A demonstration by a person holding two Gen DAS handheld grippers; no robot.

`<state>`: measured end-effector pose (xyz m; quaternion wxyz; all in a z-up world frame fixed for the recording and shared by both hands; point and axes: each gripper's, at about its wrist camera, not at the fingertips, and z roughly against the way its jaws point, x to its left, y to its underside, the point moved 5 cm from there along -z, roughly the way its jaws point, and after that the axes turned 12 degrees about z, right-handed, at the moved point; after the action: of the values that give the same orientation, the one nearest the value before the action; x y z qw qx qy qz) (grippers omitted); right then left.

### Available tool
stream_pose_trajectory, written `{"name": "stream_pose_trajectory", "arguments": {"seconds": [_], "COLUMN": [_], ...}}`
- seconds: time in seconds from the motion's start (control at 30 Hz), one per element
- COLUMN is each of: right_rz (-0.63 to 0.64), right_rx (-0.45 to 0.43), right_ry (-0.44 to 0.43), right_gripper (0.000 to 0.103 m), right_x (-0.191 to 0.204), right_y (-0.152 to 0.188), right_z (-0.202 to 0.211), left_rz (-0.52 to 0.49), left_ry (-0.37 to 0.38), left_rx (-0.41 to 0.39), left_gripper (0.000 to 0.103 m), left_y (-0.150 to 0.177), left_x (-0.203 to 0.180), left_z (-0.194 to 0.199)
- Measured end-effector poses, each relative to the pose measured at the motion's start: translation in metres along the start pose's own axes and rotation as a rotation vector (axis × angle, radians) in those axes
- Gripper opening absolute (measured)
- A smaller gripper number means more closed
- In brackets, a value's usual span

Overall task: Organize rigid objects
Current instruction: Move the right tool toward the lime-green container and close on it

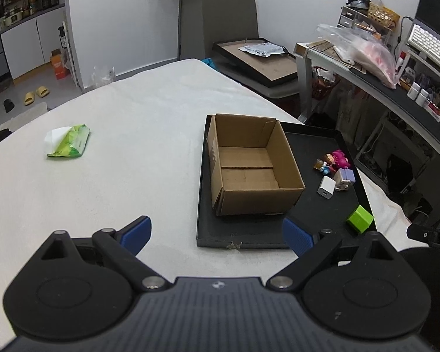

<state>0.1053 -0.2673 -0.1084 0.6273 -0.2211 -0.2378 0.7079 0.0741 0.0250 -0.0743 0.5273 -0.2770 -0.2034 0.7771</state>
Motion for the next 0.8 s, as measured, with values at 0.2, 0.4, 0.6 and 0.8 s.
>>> {"name": "stream_pose_trajectory", "arguments": {"seconds": [0.2,0.4,0.6,0.8], "right_rz": [-0.045,-0.074,-0.106,-0.160], "right_rx": [0.018,0.021,0.041,0.060], "right_ry": [-0.014,-0.033,-0.020,-0.004], "right_gripper": [0.103,0.103,0.103,0.101], "right_x": [-0.006,-0.007,-0.012,-0.021], "right_y": [-0.003,-0.009,-0.012,-0.016], "right_z": [-0.019,-0.039,-0.058,-0.076], "left_rz": [0.013,0.035,0.051,0.071], "left_ry": [0.000,0.016,-0.003,-0.025], "left_rx": [0.024,0.045,0.064,0.084], "left_gripper": [0.095,0.095,0.093,0.093], "left_y": [-0.008,-0.017,-0.025,-0.032], "left_x": [-0.002,-0.003,-0.001,0.005], "left_z": [-0.022,-0.042,-0.062,-0.079]}}
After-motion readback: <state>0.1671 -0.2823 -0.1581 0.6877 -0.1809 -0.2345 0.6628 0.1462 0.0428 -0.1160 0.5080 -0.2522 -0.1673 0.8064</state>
